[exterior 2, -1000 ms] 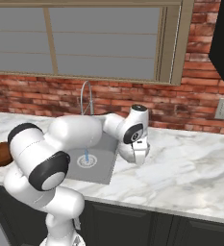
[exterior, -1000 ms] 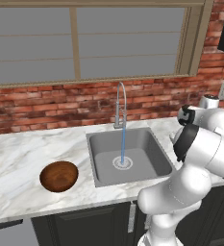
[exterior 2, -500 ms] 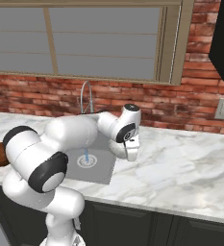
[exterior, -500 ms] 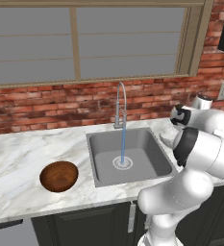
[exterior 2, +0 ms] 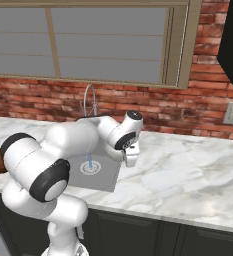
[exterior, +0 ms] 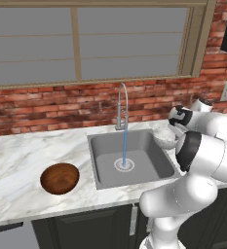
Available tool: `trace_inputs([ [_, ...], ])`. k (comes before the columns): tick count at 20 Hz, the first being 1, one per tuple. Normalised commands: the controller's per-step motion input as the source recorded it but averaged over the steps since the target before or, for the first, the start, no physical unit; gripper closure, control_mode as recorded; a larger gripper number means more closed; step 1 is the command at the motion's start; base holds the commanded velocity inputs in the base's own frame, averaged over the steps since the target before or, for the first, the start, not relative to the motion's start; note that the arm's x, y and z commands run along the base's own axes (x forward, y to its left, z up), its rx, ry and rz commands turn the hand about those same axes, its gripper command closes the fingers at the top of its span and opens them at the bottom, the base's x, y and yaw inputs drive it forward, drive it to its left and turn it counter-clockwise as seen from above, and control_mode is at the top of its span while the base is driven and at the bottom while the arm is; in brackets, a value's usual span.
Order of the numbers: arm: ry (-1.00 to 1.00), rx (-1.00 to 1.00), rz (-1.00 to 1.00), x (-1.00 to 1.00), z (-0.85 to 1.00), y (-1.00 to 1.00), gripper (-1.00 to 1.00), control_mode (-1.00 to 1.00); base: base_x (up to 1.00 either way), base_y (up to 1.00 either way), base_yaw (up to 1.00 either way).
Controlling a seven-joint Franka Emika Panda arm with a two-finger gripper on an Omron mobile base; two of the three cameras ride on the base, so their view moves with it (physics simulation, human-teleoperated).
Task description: Rinse each bowl for a few seconds and place them down in the sink or on the counter.
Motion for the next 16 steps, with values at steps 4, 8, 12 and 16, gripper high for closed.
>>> trace_inputs([
  [4, -0.06, 0.1, 0.07, 0.19, -0.01, 0.28, 1.0, -1.0, 0.0, 0.0, 0.0],
  [8, -0.02, 0.06, 0.07, 0.22, -0.05, 0.33, 1.0, -1.0, 0.0, 0.0, 0.0],
  [12, 0.0, 0.02, 0.05, 0.23, -0.05, 0.32, 1.0, -1.0, 0.0, 0.0, 0.0],
  [16, 0.0, 0.01, 0.04, 0.23, -0.08, 0.34, 1.0, -1.0, 0.0, 0.0, 0.0],
])
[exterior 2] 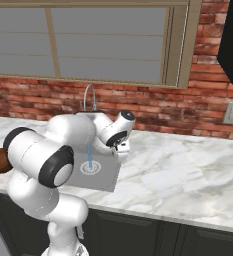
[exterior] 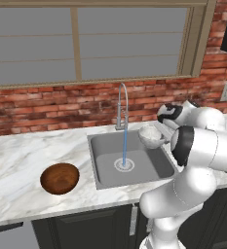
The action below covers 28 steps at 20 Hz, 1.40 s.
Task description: Rinse each bowl for a few seconds and place them down in the sink or on the counter.
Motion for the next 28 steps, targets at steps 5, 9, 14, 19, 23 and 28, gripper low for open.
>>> trace_inputs([
  [5, 0.0, 0.0, 0.04, 0.23, -0.09, 0.35, 1.0, -1.0, 0.0, 0.0, 0.0],
  [9, -0.01, 0.03, 0.04, 0.22, -0.13, 0.34, 1.0, -1.0, 0.0, 0.0, 0.0],
  [14, -0.01, 0.01, 0.03, 0.27, -0.16, 0.29, 1.0, -1.0, 0.0, 0.0, 0.0],
  [19, -0.01, 0.0, 0.01, 0.3, -0.18, 0.11, 1.0, -1.0, 0.0, 0.0, 0.0],
  [23, 0.0, 0.01, 0.02, 0.28, -0.16, 0.05, 1.0, -1.0, 0.0, 0.0, 0.0],
  [28, -0.04, 0.0, 0.04, 0.09, 0.02, -0.14, 1.0, -1.0, 0.0, 0.0, 0.0],
])
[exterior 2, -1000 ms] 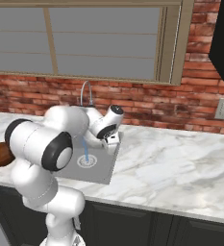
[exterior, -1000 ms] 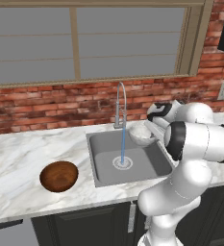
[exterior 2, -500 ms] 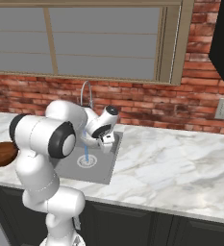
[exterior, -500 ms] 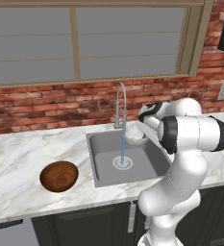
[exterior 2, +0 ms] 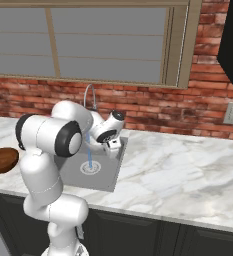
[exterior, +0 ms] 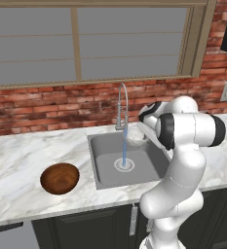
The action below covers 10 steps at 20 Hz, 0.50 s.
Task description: Rinse each bowl for a few seconds and place them down in the sink or on the counter.
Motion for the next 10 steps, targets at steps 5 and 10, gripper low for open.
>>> trace_inputs([
  [5, -0.05, 0.0, 0.04, 0.0, 0.08, -0.24, 1.0, -1.0, 0.0, 0.0, 0.0],
  [10, -0.03, -0.05, 0.01, 0.0, 0.07, -0.29, 1.0, -1.0, 0.0, 0.0, 0.0],
])
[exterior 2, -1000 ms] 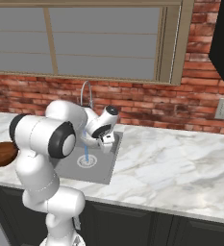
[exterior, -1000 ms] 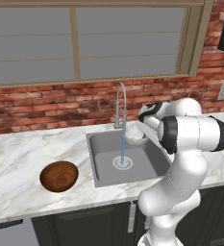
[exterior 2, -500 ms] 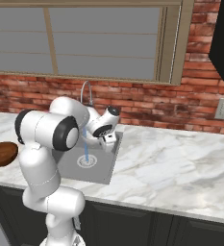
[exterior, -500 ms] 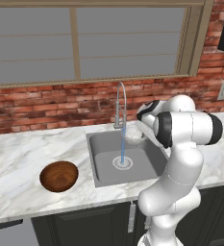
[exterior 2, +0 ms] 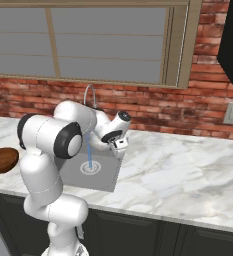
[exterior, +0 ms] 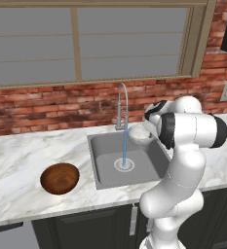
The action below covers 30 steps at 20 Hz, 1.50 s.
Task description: Rinse each bowl for a few seconds and place them down in the sink or on the counter.
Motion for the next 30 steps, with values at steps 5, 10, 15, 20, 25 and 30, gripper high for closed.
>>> trace_inputs([
  [5, 0.02, -0.1, -0.08, 0.04, 0.05, -0.3, 1.0, -1.0, 0.0, 0.0, 0.0],
  [10, 0.04, -0.07, -0.17, 0.08, 0.02, -0.19, 1.0, -1.0, 0.0, 0.0, 0.0],
  [15, 0.0, -0.01, -0.21, 0.02, 0.0, -0.14, 1.0, -1.0, 0.0, 0.0, 0.0],
  [20, 0.0, 0.0, -0.19, 0.02, 0.0, -0.2, 1.0, -1.0, 0.0, 0.0, 0.0],
  [25, 0.0, 0.0, -0.17, 0.02, 0.0, -0.26, 1.0, -1.0, 0.0, 0.0, 0.0],
  [30, 0.01, 0.0, -0.15, 0.02, 0.0, -0.32, 1.0, -1.0, 0.0, 0.0, 0.0],
])
